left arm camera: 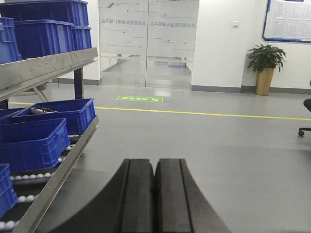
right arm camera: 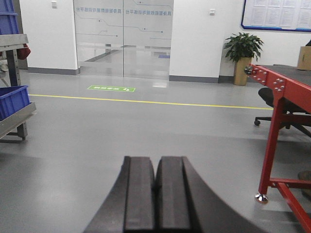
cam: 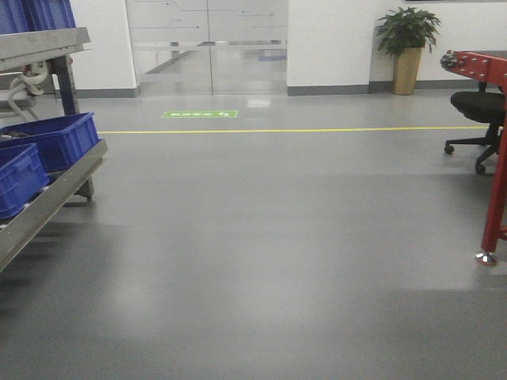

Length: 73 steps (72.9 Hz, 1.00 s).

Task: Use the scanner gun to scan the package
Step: 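Drive the base forward along the aisle past the blue bins, then turn the base toward the red table and approach it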

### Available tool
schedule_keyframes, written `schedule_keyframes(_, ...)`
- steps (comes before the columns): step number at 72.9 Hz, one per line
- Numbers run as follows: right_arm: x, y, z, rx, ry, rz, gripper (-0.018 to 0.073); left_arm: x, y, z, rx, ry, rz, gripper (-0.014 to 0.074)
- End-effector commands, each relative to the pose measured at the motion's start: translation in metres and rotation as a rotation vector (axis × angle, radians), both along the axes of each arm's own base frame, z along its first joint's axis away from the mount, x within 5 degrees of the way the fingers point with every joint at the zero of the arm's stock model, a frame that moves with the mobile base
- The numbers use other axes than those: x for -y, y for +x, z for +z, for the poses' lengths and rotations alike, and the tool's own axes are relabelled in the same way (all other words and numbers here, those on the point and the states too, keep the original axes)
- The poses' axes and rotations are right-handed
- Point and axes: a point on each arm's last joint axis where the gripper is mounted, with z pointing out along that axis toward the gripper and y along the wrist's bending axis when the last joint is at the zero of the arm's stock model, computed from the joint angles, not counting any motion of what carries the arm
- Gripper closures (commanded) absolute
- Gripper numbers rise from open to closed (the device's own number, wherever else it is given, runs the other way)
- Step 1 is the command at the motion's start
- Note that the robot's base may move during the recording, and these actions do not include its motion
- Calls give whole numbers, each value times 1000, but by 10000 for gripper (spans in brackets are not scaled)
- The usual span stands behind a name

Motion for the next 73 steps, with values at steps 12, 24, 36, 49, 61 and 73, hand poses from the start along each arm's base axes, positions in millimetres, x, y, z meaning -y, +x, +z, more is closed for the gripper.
schedule_keyframes(12, 0, 0, 2, 21, -9, 2, 727, 3, -1, 3, 28, 1, -47, 708)
schedule_keyframes(24, 0, 0, 2, 21, -9, 2, 727, 4, -1, 3, 28, 0, -76, 708)
schedule_keyframes(36, 0, 0, 2, 21, -9, 2, 727, 4, -1, 3, 28, 0, -74, 708)
schedule_keyframes(49, 0, 0, 2, 21, -9, 2, 727, 4, -1, 3, 28, 0, -74, 708)
schedule_keyframes(61, 0, 0, 2, 21, -9, 2, 727, 4, -1, 3, 28, 0, -74, 708)
schedule_keyframes(73, 0, 0, 2, 21, -9, 2, 727, 4, -1, 3, 28, 0, -74, 708)
